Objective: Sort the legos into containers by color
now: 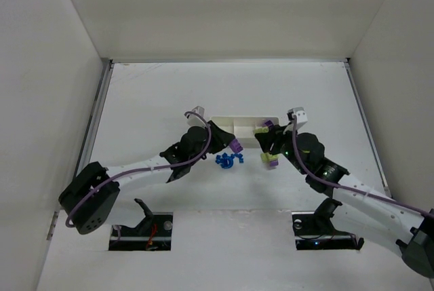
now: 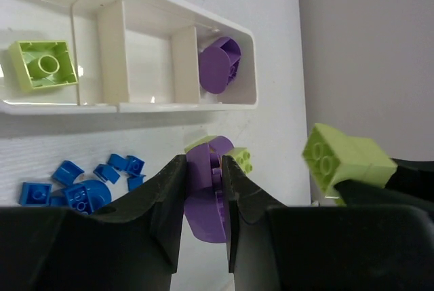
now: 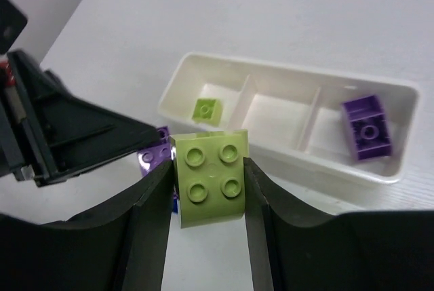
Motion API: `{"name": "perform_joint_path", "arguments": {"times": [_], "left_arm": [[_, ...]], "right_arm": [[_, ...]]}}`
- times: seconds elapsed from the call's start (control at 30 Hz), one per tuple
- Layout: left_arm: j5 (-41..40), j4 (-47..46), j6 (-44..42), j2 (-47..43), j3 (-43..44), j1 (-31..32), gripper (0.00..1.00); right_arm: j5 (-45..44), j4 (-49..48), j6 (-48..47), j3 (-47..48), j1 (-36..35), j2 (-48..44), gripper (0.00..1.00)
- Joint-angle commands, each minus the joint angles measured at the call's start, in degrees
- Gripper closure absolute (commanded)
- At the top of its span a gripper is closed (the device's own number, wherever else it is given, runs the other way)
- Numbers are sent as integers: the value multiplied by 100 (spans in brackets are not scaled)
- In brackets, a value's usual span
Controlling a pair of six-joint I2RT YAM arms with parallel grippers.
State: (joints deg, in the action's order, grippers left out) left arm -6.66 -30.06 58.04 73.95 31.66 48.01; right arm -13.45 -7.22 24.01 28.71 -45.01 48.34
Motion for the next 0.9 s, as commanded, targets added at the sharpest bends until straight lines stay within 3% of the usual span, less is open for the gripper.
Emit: {"name": "perform_joint_path", "arguments": {"times": [0.0, 0.23, 0.47, 0.87], "left_arm": [[-143, -114, -302, 206, 480, -24, 87], [-204, -175, -960, 1382, 1815, 90, 87], [-705, 193, -1848, 2667, 3038, 257, 87], [-2182, 563, -3184, 3520, 4041, 819, 85]], "right_arm": [[-245, -280, 253, -155, 356, -201, 69], [-334, -139, 631, -339, 876, -650, 68], [-439, -25, 737, -410, 929, -922, 68], [-535, 186, 921, -498, 1175, -1221, 67]]}}
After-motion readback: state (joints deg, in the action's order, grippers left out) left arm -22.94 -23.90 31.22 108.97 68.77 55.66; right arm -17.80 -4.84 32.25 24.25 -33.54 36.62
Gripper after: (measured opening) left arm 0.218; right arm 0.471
